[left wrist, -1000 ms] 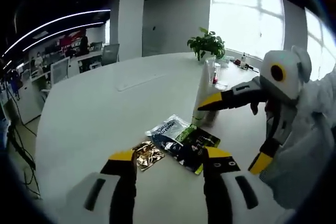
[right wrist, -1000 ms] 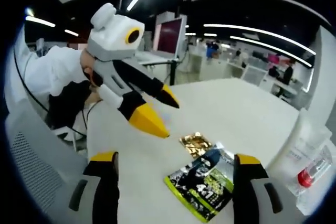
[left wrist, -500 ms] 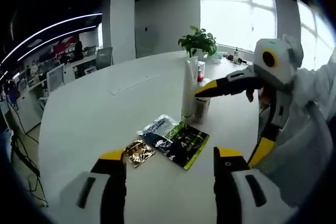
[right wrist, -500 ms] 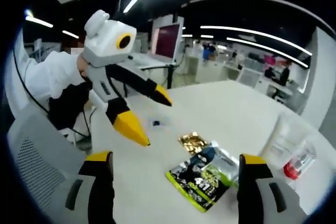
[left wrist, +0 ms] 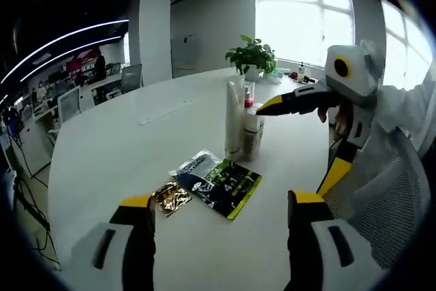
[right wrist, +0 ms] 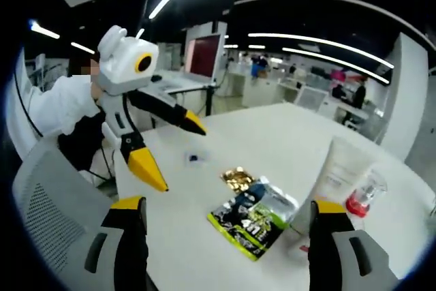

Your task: Arrange the skincare products in the storage area until every visible bottle or jar stands upright without overlapping.

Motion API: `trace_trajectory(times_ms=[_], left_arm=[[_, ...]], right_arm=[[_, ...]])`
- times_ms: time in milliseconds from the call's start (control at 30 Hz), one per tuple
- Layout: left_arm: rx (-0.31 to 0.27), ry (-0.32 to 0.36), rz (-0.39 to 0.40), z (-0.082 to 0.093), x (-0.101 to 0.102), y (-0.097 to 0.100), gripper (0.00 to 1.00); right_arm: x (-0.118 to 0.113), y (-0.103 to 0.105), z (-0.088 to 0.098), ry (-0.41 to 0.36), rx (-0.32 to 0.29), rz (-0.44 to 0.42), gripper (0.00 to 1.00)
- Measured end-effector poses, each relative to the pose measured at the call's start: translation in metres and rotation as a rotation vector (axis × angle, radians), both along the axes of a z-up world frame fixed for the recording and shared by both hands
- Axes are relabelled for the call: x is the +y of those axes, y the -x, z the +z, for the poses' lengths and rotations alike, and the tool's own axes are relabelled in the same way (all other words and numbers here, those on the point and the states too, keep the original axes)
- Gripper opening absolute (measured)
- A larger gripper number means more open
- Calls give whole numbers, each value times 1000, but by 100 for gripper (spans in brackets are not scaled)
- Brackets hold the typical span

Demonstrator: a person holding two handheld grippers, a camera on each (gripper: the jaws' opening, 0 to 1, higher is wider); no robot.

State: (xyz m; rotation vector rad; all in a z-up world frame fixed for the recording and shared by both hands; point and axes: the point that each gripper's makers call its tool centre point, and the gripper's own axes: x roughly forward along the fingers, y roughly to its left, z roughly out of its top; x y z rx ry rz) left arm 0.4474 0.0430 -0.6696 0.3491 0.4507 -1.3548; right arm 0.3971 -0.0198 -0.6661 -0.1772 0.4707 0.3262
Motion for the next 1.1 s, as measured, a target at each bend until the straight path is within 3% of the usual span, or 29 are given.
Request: trace_trajectory(times_ms=[233, 433, 567, 700, 1100], left_arm=[[-1, -6, 15, -4, 5, -3, 85], [9, 0, 21, -4, 9, -7, 87], [23, 5, 7, -6, 11, -6, 90], [29, -2, 4, -9, 11, -4, 92], [54, -3, -5, -15, 17, -13, 99]], right_arm=[[-13, 4, -2, 10, 11, -53, 100], [-21, 10, 0, 10, 5, -87, 100], [-23, 13, 2, -56, 11, -115, 100], [-34, 13, 2, -17, 0, -150, 100], [-45, 14, -12, -16, 27, -183, 100]])
